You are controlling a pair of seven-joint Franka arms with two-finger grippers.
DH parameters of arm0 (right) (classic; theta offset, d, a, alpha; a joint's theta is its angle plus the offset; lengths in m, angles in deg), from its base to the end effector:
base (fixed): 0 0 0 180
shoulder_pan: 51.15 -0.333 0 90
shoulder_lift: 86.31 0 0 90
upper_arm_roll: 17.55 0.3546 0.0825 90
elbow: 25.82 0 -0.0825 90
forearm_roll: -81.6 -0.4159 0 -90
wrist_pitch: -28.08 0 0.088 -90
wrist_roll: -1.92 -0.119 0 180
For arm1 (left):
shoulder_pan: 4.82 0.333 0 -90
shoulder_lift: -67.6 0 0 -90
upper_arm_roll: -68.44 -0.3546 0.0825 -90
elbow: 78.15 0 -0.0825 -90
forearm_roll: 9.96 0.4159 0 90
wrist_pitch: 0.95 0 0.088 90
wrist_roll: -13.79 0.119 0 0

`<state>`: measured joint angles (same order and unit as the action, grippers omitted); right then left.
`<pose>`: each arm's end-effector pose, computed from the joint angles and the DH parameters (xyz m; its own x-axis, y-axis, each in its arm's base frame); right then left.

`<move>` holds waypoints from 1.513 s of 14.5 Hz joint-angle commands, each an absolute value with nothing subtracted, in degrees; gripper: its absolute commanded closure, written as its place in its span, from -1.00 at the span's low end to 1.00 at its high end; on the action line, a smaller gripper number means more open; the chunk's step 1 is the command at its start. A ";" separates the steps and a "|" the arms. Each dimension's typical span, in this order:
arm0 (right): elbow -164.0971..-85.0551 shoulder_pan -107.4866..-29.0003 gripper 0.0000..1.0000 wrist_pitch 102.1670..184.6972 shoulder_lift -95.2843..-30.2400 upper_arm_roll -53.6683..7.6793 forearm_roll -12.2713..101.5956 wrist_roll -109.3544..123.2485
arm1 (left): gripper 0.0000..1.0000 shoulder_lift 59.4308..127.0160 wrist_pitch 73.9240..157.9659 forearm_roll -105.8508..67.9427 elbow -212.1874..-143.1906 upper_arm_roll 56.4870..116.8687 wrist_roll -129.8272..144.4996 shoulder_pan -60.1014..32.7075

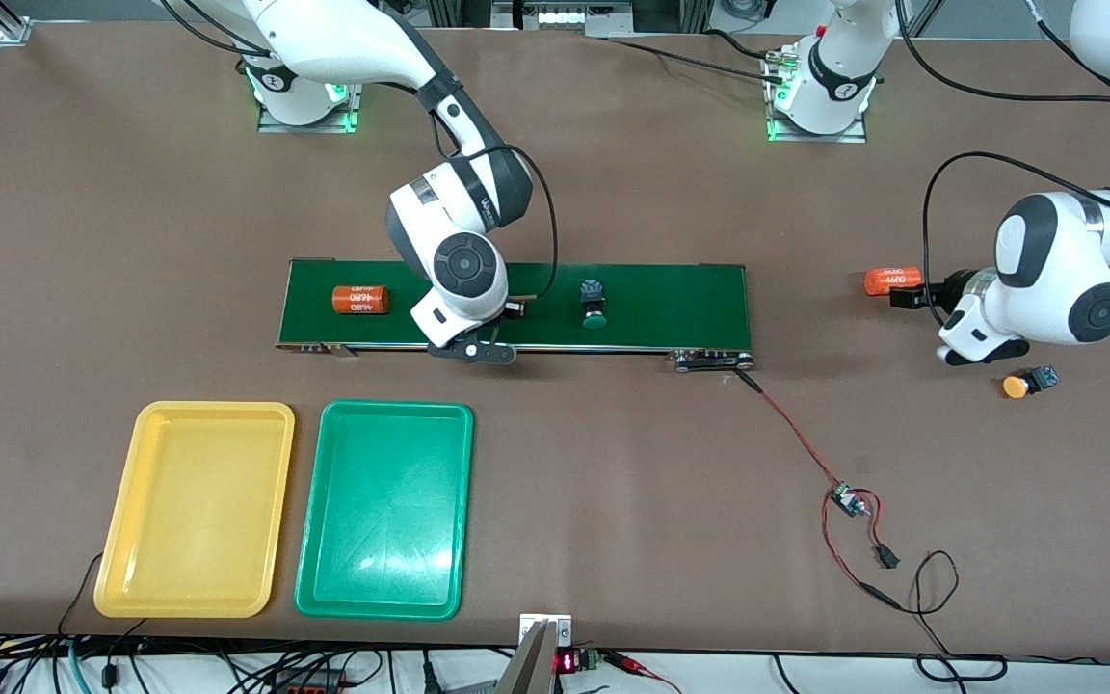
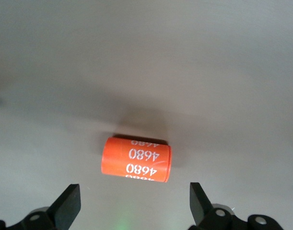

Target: Sort buttons by color to trays

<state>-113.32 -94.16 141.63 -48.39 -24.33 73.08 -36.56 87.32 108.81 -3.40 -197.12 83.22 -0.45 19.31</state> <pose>0.5764 0.4515 0.2562 0.9769 -0.1015 -0.1879 -0.0864 -0.9925 0.0868 0.5457 0.0994 0.2400 0.8291 0.3197 -0.4587 0.3058 -0.9461 -0.1066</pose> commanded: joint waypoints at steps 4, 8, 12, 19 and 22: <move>-108.62 -93.34 1.00 141.28 -50.19 -27.46 72.46 -40.98 | -1.00 88.60 113.12 -4.95 -198.91 81.54 -37.67 17.41; -101.87 -88.87 1.00 142.59 -47.13 -29.50 72.63 -39.92 | -0.93 92.21 121.29 -4.95 -201.02 81.45 -47.98 19.60; -95.53 -83.15 1.00 144.35 -43.17 -29.50 72.63 -32.21 | -0.90 90.55 118.33 -4.86 -203.40 81.45 -54.75 20.31; -93.76 -77.34 1.00 148.92 -38.34 -29.59 72.81 -18.32 | -0.90 89.57 112.24 -4.86 -203.92 82.15 -58.63 19.61; -90.78 -74.79 1.00 151.03 -34.56 -29.41 72.72 -15.49 | -0.78 89.66 117.32 -4.86 -208.12 82.24 -58.63 20.05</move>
